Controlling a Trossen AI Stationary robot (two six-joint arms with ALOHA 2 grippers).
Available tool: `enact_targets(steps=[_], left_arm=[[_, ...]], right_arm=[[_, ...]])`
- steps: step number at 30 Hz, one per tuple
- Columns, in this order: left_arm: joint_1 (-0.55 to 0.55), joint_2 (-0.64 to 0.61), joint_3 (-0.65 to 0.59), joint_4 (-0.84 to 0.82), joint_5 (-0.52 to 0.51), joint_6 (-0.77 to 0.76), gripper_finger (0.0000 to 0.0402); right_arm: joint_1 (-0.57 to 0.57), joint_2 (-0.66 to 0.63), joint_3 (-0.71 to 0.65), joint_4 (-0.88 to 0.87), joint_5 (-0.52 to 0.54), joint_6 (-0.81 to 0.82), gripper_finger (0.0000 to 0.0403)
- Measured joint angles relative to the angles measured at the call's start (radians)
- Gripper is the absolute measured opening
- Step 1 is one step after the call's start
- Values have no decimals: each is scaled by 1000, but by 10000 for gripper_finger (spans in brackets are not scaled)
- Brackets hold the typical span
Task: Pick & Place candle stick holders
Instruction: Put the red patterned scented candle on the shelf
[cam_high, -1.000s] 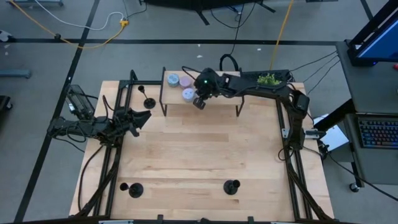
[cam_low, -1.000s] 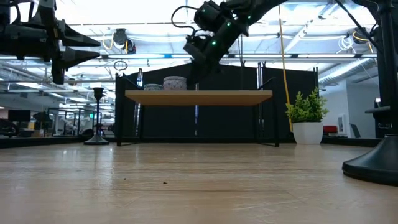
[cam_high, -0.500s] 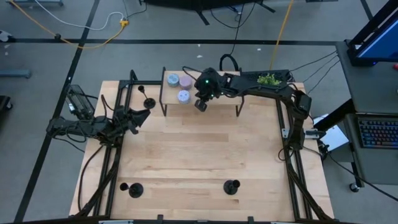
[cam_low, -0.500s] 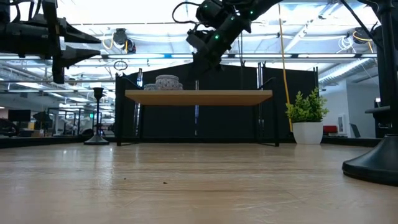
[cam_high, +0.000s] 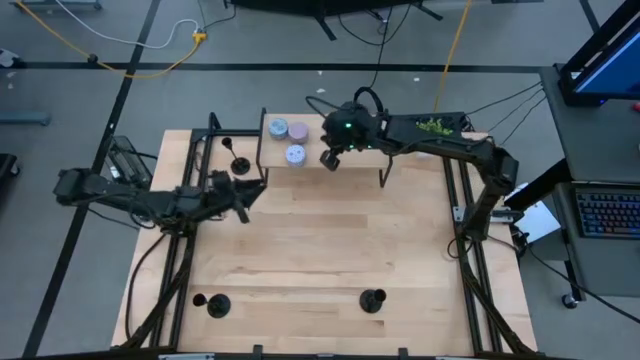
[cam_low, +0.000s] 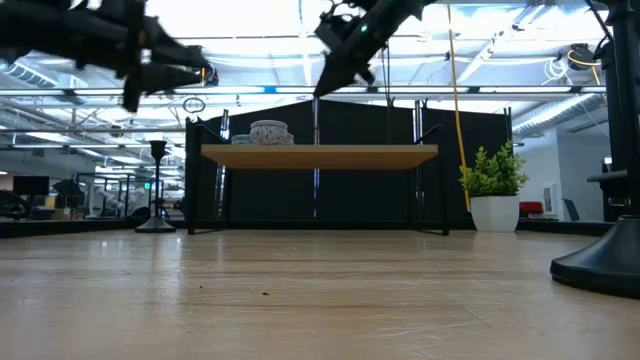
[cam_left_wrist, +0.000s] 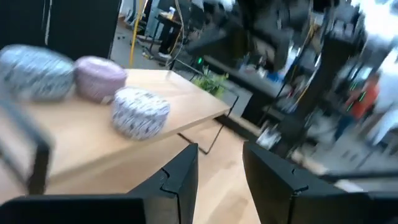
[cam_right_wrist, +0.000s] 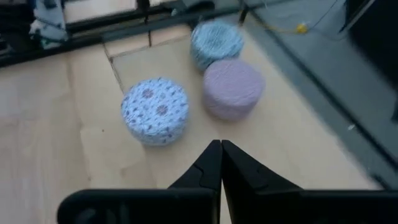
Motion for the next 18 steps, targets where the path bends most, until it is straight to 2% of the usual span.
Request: enact_targets(steps=[4,9,14,18], left_arm=[[29,164,145,-101,1,65,131],[93,331,286,-230,51,66,131],[158,473,390,-237,134,102,131],[179,559,453,-236,164,125,131]], right_arm=[[-4,-119,-100,47,0,-30,1],[-4,-330,-323,157,-1,-10,1],[-4,-577,-547,245,-7,25,1],[-4,-765,-722,358,-89,26,1]])
